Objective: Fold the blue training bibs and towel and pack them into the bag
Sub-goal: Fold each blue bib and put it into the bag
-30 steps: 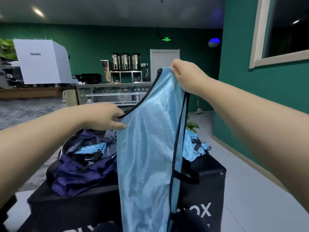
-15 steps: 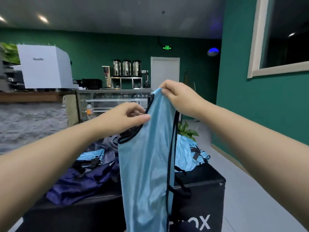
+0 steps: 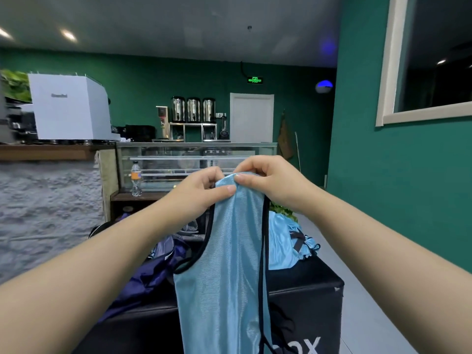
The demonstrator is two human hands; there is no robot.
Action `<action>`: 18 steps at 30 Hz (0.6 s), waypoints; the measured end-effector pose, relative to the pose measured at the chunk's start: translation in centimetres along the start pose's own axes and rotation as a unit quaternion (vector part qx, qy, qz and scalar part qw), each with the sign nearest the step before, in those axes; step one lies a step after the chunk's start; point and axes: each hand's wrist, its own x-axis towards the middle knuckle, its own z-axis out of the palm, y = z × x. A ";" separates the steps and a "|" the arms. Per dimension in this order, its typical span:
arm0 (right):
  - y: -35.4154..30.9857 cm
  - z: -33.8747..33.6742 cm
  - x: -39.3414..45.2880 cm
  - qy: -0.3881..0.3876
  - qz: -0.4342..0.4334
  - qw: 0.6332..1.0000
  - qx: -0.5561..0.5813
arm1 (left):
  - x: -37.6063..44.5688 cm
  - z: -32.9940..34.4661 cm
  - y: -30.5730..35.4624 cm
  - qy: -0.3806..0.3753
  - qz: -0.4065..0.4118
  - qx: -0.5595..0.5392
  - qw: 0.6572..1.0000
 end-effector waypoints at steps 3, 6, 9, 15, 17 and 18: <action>0.4 0.1 -0.5 -0.005 0.033 0.999 0.021 | 0.1 -0.4 -0.2 0.040 0.025 0.133 0.990; 0.9 0.5 -1.0 -0.038 0.085 0.995 -0.018 | -0.1 -0.9 -0.5 0.080 0.043 0.161 0.983; 1.4 1.0 -1.3 -0.033 0.098 0.993 -0.052 | -0.4 -1.7 -1.3 0.110 0.046 0.184 0.976; 2.4 2.6 -1.4 0.080 0.083 0.993 0.003 | -1.4 -2.3 -1.6 0.135 0.072 0.269 0.951; 2.6 3.1 -1.5 0.098 0.081 0.992 0.015 | -1.5 -2.3 -1.8 0.145 0.066 0.272 0.949; 2.7 3.3 -1.5 0.103 0.081 0.991 0.016 | -1.6 -2.3 -1.9 0.152 0.060 0.269 0.949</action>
